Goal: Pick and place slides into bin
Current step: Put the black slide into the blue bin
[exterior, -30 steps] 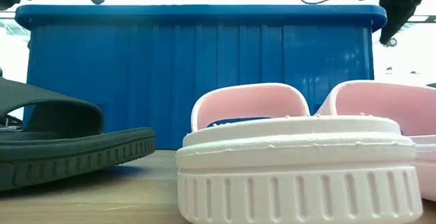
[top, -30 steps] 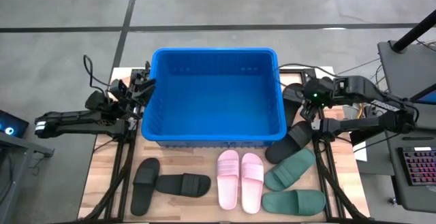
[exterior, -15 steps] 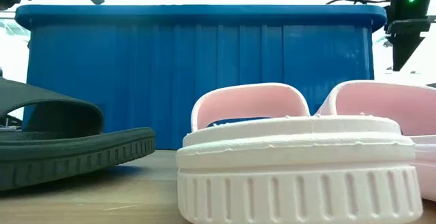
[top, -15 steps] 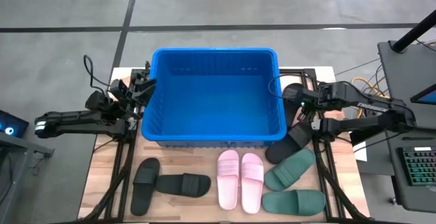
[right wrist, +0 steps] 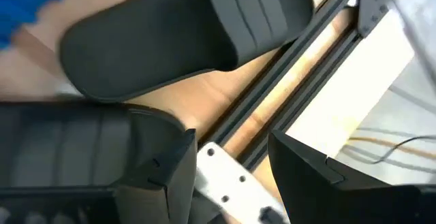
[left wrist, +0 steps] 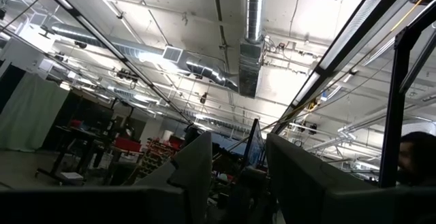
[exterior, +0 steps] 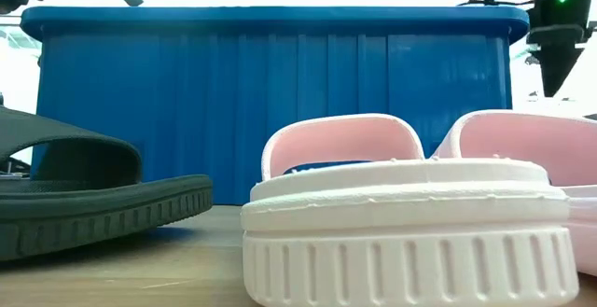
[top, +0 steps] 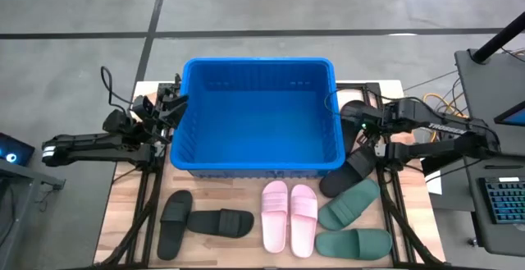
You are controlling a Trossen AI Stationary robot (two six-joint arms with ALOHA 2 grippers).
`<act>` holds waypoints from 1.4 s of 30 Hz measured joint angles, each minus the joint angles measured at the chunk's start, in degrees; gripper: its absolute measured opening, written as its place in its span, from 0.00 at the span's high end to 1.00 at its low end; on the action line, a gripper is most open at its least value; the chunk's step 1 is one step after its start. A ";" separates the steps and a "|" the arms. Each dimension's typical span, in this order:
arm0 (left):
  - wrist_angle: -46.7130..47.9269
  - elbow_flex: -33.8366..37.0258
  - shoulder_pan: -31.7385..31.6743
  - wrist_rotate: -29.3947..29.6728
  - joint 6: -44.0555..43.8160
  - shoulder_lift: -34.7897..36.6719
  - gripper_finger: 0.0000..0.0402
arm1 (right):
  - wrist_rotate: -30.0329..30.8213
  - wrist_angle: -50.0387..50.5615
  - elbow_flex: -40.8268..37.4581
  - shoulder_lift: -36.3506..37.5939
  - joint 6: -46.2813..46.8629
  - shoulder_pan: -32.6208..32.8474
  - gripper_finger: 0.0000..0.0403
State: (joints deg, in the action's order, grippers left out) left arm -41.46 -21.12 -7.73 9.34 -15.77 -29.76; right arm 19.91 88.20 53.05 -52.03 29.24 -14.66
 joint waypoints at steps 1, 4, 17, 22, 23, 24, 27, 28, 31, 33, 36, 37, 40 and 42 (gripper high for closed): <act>0.01 0.02 0.01 0.09 0.00 0.00 0.69 | -1.11 0.05 0.56 0.26 0.95 0.00 0.57; 0.01 0.14 0.01 0.16 -0.07 0.00 0.69 | -7.42 0.05 2.08 1.31 2.84 0.00 0.58; 0.01 0.54 0.01 0.50 -0.15 0.00 0.69 | -27.83 0.18 6.71 1.75 4.99 0.16 0.58; 0.03 0.74 -0.01 0.60 -0.11 0.02 0.69 | -30.39 0.11 10.01 1.75 4.76 1.75 0.58; 0.01 0.76 -0.01 0.60 -0.11 -0.01 0.69 | -30.39 0.13 10.95 1.73 5.08 2.26 0.58; -0.03 0.76 -0.01 0.63 -0.11 -0.09 0.69 | -30.39 0.11 12.01 1.74 5.58 2.82 0.58; 0.01 0.74 -0.01 1.47 -0.06 -0.11 0.69 | -30.34 0.03 15.49 1.70 7.43 4.67 0.58; 0.00 0.74 -0.01 1.58 -0.02 -0.11 0.69 | -30.13 -0.01 16.75 1.64 7.90 5.34 0.58; 0.01 0.82 -0.01 1.77 0.07 -0.11 0.69 | -28.43 -0.01 19.95 1.24 9.84 7.87 0.58; 0.03 0.85 -0.01 1.82 0.04 -0.11 0.69 | -28.21 1.09 21.69 0.47 11.32 10.09 0.58; -0.01 0.85 -0.01 1.89 0.07 -0.11 0.69 | -28.58 1.83 23.13 -1.83 13.52 14.16 0.58; 0.00 0.85 -0.01 1.93 0.07 -0.11 0.69 | -28.71 1.70 23.46 -2.59 13.99 15.74 0.58; -0.01 0.85 -0.01 2.76 0.09 -0.11 0.69 | -28.50 1.67 24.64 -5.32 14.31 19.97 0.58; -0.01 0.85 -0.01 3.22 0.09 -0.11 0.69 | -27.10 1.79 24.73 -6.66 14.91 22.58 0.59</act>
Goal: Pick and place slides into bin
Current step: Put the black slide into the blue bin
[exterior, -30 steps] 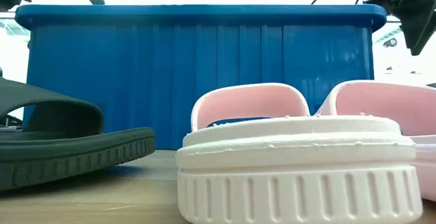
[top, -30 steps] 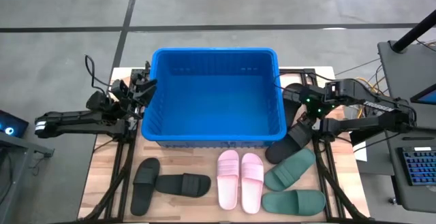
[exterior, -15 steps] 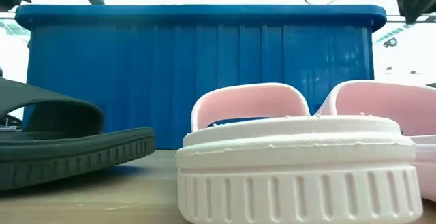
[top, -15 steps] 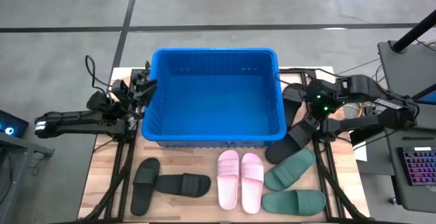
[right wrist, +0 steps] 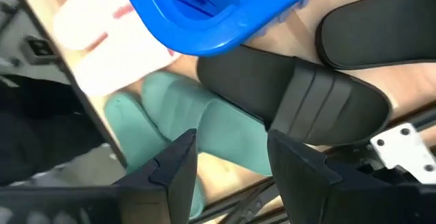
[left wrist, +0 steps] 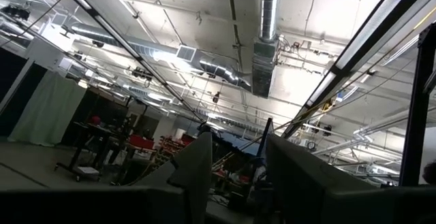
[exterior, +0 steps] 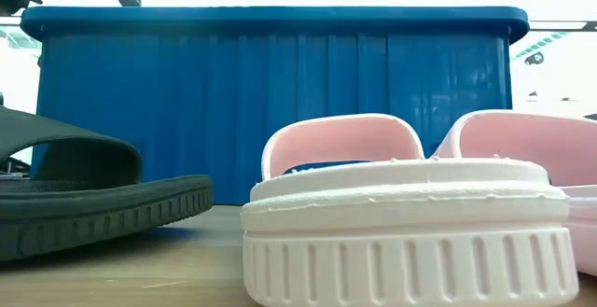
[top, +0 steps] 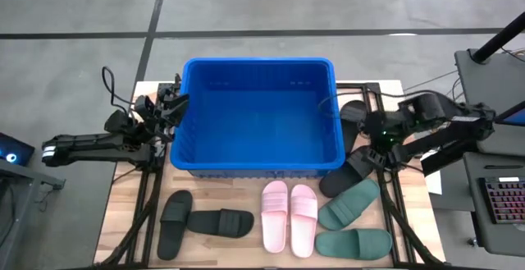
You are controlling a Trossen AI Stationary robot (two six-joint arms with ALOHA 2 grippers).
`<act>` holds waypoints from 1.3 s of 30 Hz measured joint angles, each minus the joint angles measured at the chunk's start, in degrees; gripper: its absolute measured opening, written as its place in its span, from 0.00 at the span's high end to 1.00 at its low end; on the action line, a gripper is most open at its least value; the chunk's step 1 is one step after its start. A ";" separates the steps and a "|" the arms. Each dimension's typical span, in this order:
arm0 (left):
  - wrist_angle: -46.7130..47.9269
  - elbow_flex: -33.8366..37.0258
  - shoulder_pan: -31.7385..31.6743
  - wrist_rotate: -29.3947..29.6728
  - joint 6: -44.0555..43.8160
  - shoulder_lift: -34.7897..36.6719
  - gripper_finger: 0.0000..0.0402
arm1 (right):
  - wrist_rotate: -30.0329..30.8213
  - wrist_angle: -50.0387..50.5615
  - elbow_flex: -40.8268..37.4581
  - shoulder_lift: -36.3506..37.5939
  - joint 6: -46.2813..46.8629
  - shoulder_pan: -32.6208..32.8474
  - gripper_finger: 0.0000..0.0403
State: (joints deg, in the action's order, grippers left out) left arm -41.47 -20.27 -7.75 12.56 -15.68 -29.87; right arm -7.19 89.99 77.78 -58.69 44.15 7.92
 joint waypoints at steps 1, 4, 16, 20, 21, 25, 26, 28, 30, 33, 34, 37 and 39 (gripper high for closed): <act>0.00 0.00 0.00 0.00 0.00 0.00 0.69 | 0.51 0.05 0.00 -0.75 1.04 1.31 0.59; 0.00 0.00 0.02 -0.02 0.00 0.00 0.69 | 3.69 0.05 -0.71 -2.44 4.56 5.30 0.61; 0.01 0.00 0.02 -0.03 0.00 0.00 0.69 | 10.30 0.05 -8.89 -6.53 17.51 17.32 0.62; 0.02 0.00 0.02 -0.02 0.00 0.00 0.69 | 9.85 0.12 -13.47 -7.09 24.26 18.74 0.62; 0.02 0.00 0.02 -0.02 0.00 0.00 0.69 | 9.76 -0.11 -14.55 -7.12 25.64 18.98 0.62; 0.02 0.00 0.02 -0.04 0.00 0.00 0.69 | 8.66 -1.52 -18.37 -7.13 29.25 19.61 0.62; 0.02 0.00 0.02 -0.04 0.00 0.00 0.69 | 8.50 -2.25 -19.25 -7.13 29.81 19.62 0.62; 0.02 0.00 0.02 -0.04 0.00 0.00 0.69 | 8.27 -4.36 -20.70 -7.13 30.58 19.64 0.61; 0.02 0.00 0.02 -0.04 0.00 0.00 0.69 | 8.22 -7.06 -21.82 -7.13 30.84 19.61 0.59; 0.02 0.00 0.02 -0.04 0.00 0.00 0.69 | 8.10 -9.82 -23.40 -7.61 30.88 19.61 0.54; 0.02 0.00 0.01 -0.04 0.00 0.00 0.69 | 7.89 -9.90 -23.89 -7.89 31.10 19.61 0.52; 0.02 0.00 0.02 -0.04 0.02 -0.02 0.69 | 7.28 -9.40 -25.25 -9.00 32.56 19.59 0.46; 0.02 0.00 0.02 -0.04 0.04 -0.02 0.69 | 7.26 -9.52 -26.07 -9.86 33.38 19.61 0.44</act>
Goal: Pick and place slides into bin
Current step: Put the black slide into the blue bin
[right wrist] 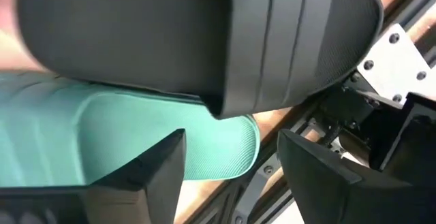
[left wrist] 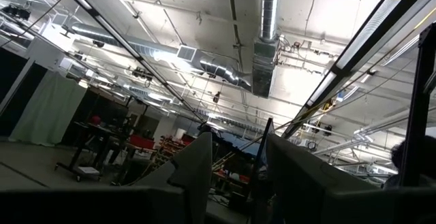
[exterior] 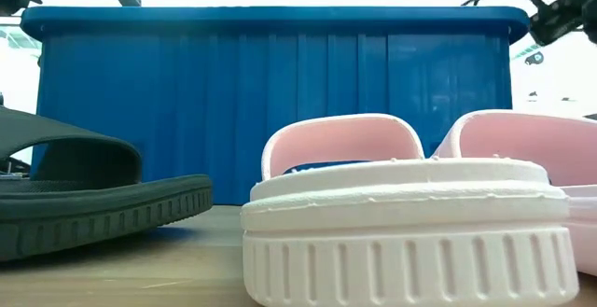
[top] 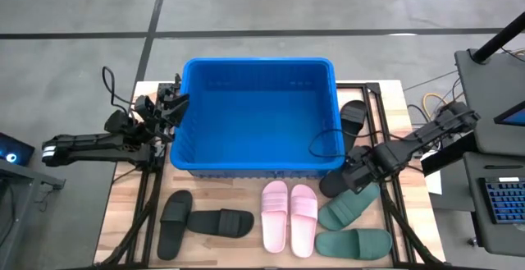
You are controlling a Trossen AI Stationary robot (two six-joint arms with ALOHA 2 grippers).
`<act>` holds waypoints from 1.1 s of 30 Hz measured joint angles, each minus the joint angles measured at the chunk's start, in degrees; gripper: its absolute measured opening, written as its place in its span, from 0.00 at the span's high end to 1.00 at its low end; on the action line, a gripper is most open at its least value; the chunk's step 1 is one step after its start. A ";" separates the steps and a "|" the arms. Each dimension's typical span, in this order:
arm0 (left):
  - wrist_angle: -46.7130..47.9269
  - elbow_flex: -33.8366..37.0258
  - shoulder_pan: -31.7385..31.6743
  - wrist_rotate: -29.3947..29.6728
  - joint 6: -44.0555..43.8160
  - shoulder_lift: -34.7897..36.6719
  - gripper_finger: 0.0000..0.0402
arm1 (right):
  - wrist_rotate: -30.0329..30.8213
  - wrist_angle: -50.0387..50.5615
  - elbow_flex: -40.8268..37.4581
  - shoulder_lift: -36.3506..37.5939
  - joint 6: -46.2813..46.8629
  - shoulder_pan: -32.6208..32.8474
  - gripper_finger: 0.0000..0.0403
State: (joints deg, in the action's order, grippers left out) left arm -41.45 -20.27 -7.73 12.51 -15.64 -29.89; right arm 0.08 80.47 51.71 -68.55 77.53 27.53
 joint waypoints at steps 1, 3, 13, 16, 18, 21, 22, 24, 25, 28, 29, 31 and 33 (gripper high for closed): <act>0.00 0.00 0.00 0.00 0.00 0.00 0.69 | 0.00 -0.11 -0.45 -0.39 0.50 0.00 0.43; 0.00 0.00 -0.02 0.00 0.00 0.00 0.69 | 0.02 -0.30 -1.24 -1.30 1.81 -0.02 0.41; -0.02 -0.02 -0.02 0.11 0.00 0.00 0.69 | 3.75 -2.86 -3.31 -7.16 8.02 -0.04 0.40; -0.02 -0.14 -0.02 0.13 -0.24 0.00 0.69 | 4.95 -4.95 -3.26 -9.14 6.52 -0.02 0.40; -0.05 -0.17 -0.02 0.15 -0.47 0.02 0.69 | 6.14 -4.75 -3.25 -10.73 5.48 0.00 0.40; -0.05 -0.17 -0.02 0.15 -0.52 0.02 0.69 | 7.33 -3.89 -3.26 -13.02 4.80 -0.02 0.40; -0.04 -0.17 -0.02 0.15 -0.52 0.00 0.69 | 7.89 -3.49 -3.26 -13.85 5.02 0.00 0.40; -0.04 -0.15 -0.02 0.15 -0.55 0.02 0.69 | 8.11 -3.36 -3.26 -15.35 5.10 0.00 0.40; -0.04 -0.15 -0.02 0.15 -0.55 0.00 0.69 | 8.07 -3.37 -3.26 -16.03 4.64 0.00 0.40; -0.07 -0.28 -0.02 0.17 -0.52 0.00 0.69 | 7.96 -3.34 -3.33 -18.15 3.60 0.00 0.40; -0.07 -0.28 -0.02 0.18 -0.52 0.02 0.69 | 7.96 -3.32 -3.45 -18.79 3.30 -0.02 0.40; -0.07 -0.21 -0.02 0.22 -0.52 0.02 0.69 | 7.85 -2.72 -3.72 -20.09 3.50 0.00 0.40; -0.05 -0.13 -0.02 0.22 -0.52 0.00 0.69 | 7.40 -2.34 -4.03 -21.31 4.56 0.00 0.40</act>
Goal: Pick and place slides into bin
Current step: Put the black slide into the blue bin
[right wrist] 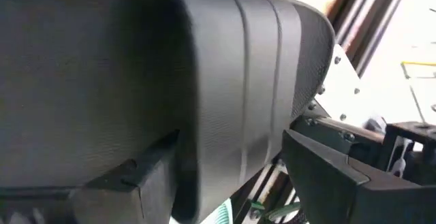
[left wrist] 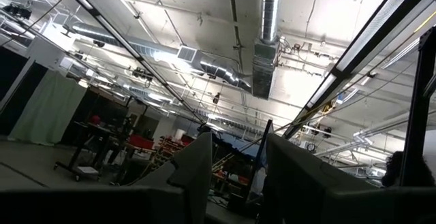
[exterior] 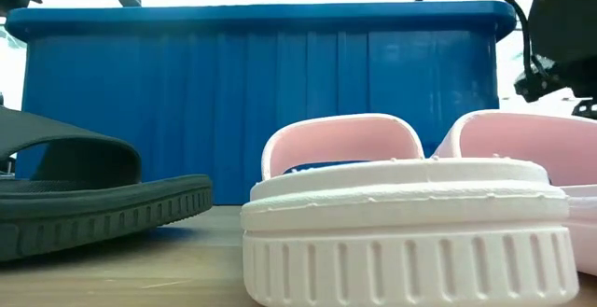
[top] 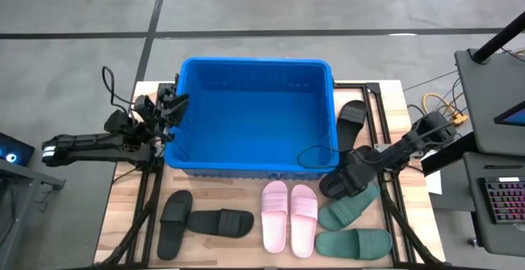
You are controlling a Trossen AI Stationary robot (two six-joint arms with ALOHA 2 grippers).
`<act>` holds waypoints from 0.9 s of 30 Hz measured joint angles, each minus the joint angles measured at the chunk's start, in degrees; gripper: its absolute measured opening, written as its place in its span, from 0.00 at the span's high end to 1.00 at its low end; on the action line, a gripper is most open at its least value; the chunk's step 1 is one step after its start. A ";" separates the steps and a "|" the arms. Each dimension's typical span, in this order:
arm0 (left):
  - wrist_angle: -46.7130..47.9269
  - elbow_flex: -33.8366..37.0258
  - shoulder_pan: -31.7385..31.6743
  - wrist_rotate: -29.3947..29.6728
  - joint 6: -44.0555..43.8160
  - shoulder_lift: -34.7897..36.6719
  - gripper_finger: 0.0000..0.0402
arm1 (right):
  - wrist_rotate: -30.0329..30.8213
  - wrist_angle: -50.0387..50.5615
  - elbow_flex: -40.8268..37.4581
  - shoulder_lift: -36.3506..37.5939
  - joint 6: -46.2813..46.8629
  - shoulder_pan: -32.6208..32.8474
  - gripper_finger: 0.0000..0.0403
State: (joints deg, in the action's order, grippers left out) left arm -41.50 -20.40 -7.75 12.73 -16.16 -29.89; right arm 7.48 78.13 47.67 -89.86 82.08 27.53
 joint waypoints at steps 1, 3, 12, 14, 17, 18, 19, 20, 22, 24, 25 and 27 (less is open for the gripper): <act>0.00 0.00 0.00 0.00 0.00 0.00 0.69 | -0.29 0.25 -0.10 -0.56 0.54 0.00 0.41; -0.02 -0.06 0.00 0.00 0.00 0.00 0.69 | -1.01 0.74 -0.15 -1.50 1.09 0.00 0.43; -0.01 -0.07 0.00 0.00 0.02 -0.02 0.69 | -1.59 1.07 -0.17 -0.70 -0.04 0.09 0.67; 0.00 -0.07 0.00 0.00 0.02 0.02 0.69 | -1.47 1.22 -0.16 -0.11 -0.07 0.09 0.74; -0.02 -0.13 0.00 0.00 0.02 -0.08 0.69 | -1.77 1.85 -0.17 0.96 -1.31 0.09 0.84; 0.00 -0.13 0.00 0.00 0.02 -0.02 0.69 | -1.91 2.24 -0.17 1.31 -1.58 0.09 0.87; -0.03 -0.10 0.01 0.00 0.02 -0.02 0.69 | -2.19 2.75 -0.17 1.67 -1.63 0.09 0.90; -0.04 -0.04 0.02 0.00 0.02 -0.03 0.69 | -2.40 3.43 -0.17 2.16 -1.76 0.09 0.93; -0.04 -0.02 0.02 0.00 0.02 -0.07 0.69 | -2.74 4.80 -0.17 3.46 -2.23 0.09 0.96; 0.00 0.00 0.02 0.00 0.02 0.02 0.69 | -2.90 5.47 -0.15 4.93 -2.54 0.09 0.97; -0.04 -0.02 0.04 0.00 0.02 -0.04 0.69 | -2.85 6.00 -0.15 5.69 -2.40 0.09 0.97; -0.04 -0.03 0.04 0.00 0.02 -0.09 0.69 | -2.37 7.15 -0.15 7.31 -1.65 0.09 0.96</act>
State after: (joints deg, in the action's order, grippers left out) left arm -41.53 -20.43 -7.70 12.73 -16.14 -29.98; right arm 5.10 85.29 47.53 -82.55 80.43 27.62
